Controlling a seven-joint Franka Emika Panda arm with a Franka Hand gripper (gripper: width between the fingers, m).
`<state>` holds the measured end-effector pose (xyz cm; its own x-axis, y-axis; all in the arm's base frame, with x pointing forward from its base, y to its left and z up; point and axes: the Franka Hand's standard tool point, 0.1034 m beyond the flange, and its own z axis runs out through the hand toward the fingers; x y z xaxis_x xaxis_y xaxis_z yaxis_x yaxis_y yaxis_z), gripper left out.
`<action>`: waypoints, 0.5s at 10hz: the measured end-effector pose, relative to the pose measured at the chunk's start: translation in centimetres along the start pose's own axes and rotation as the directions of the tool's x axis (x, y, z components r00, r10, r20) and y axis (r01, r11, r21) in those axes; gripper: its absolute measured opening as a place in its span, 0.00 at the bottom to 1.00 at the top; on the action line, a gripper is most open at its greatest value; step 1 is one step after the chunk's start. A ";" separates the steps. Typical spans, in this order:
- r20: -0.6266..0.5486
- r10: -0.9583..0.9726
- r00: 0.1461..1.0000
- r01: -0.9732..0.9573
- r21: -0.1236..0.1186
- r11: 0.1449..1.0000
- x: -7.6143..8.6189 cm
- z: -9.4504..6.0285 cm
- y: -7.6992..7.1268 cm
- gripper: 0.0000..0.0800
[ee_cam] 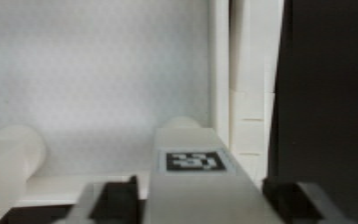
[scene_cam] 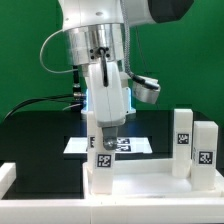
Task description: Assemble desk
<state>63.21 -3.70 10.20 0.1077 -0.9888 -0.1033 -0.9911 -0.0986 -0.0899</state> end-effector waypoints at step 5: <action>0.017 -0.632 0.775 0.632 -0.008 0.775 1.8 0.1 1.0 0.81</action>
Offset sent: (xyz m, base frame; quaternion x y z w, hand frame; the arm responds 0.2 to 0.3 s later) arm -0.0200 -0.0007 0.0022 0.0203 -0.0104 -0.1508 0.9883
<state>62.43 -5.54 9.80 0.7110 -0.7021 -0.0397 -0.7005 -0.7022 -0.1272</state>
